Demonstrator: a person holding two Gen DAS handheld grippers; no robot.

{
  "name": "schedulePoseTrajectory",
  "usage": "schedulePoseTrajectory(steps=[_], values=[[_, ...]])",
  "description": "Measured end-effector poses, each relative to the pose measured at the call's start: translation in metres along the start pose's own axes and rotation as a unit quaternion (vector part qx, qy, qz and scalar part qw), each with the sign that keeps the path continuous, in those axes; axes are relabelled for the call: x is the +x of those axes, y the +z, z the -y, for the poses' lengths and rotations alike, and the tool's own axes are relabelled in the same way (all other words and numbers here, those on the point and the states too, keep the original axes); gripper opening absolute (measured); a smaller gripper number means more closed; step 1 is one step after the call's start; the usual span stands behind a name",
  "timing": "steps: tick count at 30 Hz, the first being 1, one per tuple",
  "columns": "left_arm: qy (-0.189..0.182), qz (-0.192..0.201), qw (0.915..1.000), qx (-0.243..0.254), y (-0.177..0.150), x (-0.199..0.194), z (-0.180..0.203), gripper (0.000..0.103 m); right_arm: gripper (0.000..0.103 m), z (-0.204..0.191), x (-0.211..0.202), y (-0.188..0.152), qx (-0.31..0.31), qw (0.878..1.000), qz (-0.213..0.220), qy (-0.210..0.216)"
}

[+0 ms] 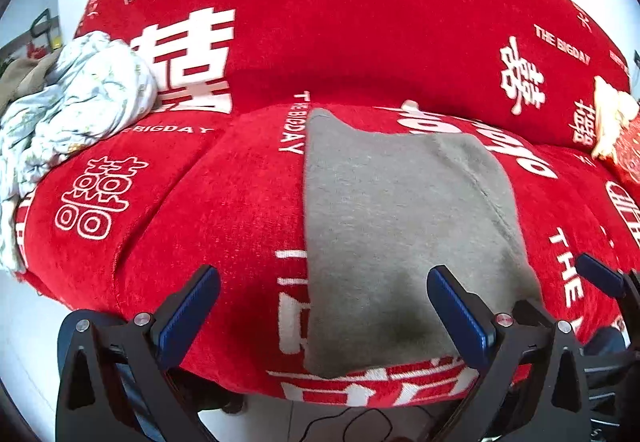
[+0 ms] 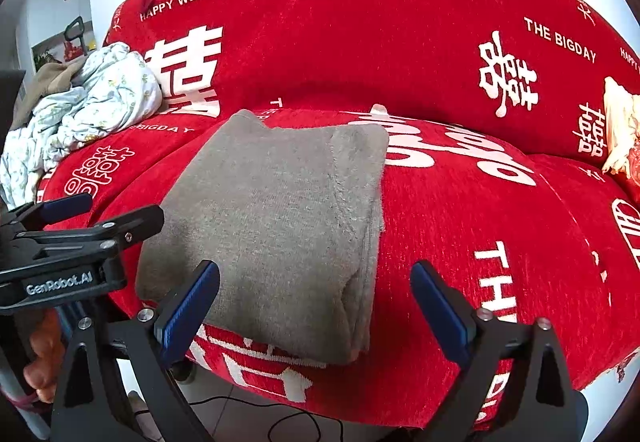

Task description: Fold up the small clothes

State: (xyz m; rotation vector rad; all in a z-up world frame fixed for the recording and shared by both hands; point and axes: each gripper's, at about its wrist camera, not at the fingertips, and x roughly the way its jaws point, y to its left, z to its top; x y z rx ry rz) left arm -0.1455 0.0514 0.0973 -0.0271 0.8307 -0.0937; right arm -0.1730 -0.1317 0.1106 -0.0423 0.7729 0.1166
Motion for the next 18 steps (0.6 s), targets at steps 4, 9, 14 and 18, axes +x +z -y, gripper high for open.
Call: schedulePoseTrajectory(steps=[4,9,14,18], values=[[0.001,0.010,0.9999,0.008,0.001,-0.005,0.003,0.103,0.097,-0.001,-0.001,0.000,-0.002,1.000,0.001,0.000],[-0.004,0.015,0.9998,0.014,0.001,-0.010,0.008,0.103,0.097,0.001,-0.001,0.000,0.001,1.000,-0.001,0.001],[-0.004,0.014,0.9997,0.018,0.002,-0.010,0.011,0.103,0.097,0.002,-0.001,0.000,0.004,1.000,0.001,0.002],[-0.004,0.008,0.9998,0.019,0.002,-0.007,0.011,0.103,0.097,0.003,-0.002,0.001,0.005,1.000,0.002,0.003]])
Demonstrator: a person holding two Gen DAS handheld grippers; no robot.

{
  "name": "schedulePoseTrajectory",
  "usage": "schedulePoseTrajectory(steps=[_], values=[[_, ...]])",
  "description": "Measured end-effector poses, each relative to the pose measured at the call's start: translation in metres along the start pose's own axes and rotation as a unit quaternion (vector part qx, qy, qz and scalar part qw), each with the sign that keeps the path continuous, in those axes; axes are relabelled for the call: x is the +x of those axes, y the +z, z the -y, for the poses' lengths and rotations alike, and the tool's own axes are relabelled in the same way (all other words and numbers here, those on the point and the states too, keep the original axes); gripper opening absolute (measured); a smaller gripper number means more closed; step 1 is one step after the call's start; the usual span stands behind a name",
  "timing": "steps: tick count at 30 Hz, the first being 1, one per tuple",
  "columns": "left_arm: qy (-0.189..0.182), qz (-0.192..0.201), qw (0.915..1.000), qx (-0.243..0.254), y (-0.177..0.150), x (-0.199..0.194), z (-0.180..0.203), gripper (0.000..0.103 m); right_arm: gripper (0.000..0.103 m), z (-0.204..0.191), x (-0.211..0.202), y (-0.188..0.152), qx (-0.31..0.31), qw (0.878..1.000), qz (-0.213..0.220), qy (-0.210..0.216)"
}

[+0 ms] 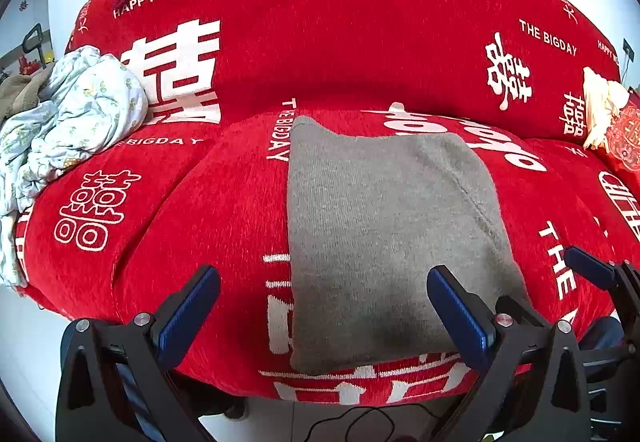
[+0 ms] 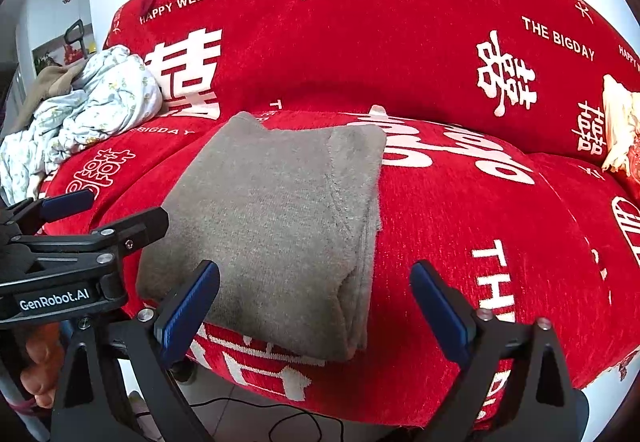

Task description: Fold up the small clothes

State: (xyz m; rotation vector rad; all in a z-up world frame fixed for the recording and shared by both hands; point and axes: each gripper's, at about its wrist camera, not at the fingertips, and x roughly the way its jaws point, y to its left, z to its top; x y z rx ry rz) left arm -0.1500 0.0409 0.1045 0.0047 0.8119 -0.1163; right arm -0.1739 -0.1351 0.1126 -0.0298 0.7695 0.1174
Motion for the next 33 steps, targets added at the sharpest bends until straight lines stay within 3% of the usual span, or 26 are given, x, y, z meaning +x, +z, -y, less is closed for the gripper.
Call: schedulePoseTrajectory(steps=[33], values=[[0.012,-0.003,0.9999,-0.004,-0.0050,0.0031,-0.0030,0.103,0.097,-0.0017,-0.0008,-0.0021,-0.003,1.000,0.000,0.003]])
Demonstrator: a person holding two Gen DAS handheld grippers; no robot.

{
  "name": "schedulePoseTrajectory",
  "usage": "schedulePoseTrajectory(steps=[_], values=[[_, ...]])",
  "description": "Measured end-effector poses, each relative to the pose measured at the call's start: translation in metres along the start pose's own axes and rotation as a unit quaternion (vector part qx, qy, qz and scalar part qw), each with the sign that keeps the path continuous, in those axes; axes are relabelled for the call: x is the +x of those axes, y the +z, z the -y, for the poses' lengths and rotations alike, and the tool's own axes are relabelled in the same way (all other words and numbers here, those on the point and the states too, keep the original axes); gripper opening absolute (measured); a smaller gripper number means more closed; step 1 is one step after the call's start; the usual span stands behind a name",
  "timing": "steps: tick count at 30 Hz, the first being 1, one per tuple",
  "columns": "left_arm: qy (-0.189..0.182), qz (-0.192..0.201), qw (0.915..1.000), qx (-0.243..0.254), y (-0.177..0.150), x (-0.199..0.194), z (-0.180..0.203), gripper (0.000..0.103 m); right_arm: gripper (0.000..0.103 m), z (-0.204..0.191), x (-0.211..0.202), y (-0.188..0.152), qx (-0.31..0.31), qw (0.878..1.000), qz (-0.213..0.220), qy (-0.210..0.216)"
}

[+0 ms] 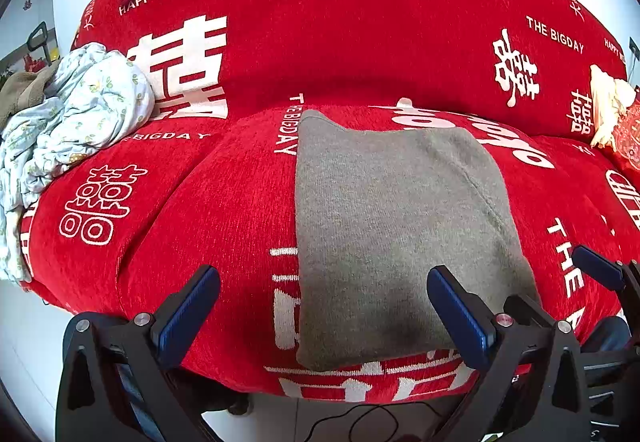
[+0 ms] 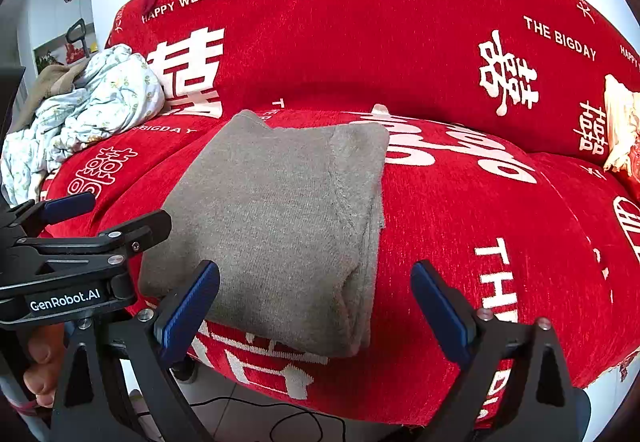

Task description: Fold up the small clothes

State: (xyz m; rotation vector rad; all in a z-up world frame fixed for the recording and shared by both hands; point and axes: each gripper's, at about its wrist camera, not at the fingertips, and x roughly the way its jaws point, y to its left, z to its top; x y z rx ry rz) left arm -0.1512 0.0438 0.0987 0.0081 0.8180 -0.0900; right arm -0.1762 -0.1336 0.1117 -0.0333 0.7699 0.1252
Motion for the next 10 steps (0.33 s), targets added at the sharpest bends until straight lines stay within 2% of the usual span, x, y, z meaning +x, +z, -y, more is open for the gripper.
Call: schedulePoseTrajectory(steps=[10], values=[[-0.001,0.002,1.0000,0.009,-0.0002,-0.0011,0.0017,0.103,0.097,-0.0010,-0.0002,0.0001,0.000,1.000,0.000,0.000]])
